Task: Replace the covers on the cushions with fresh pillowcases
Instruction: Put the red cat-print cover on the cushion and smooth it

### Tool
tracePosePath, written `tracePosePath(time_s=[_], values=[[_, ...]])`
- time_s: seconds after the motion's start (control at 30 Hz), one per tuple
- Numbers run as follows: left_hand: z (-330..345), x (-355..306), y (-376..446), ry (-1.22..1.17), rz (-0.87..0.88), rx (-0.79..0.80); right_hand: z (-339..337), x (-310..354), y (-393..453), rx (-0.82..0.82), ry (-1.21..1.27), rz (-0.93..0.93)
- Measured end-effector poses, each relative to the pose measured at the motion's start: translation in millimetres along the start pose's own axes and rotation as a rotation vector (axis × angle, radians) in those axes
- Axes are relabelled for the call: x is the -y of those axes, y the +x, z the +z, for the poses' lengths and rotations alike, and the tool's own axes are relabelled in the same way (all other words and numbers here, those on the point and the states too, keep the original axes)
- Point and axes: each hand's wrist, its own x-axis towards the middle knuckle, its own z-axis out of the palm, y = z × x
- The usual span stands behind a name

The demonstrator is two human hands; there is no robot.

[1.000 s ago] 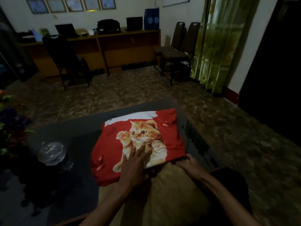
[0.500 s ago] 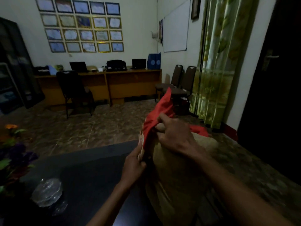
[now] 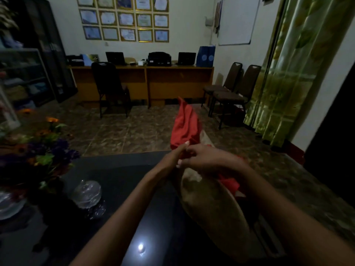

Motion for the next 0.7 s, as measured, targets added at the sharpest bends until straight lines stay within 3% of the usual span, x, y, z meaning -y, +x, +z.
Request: tracePosePath(time_s=[0.1,0.23,0.37,0.53,0.63,0.7], values=[[-27.8,17.3,-8.5,0.09,-0.002,0.029,15.8,-16.2,7.3,-0.155,0.024,-0.027],[-73.0,56.4,-19.6,0.354,-0.044,0.1,55.8,-53.1,20.6,-0.403,-0.225,-0.02],[-103.6,117.2,-30.0,0.521,-0.125,-0.07,97.8,-77.7,27.5,-0.233,-0.193,-0.003],[-115.4,171.2,-55.0,0.339,-0.116,-0.19,132.7,-68.6,29.1,-0.294,-0.157,-0.158],[-117.2,179.1,-54.8,0.37,-0.03,-0.48,129.4,-40.2,25.4,-0.292,0.006,-0.345],[-117.4,178.3,-51.4,0.457,0.075,-0.612,129.1,-16.1,17.8,-0.187,0.102,-0.451]])
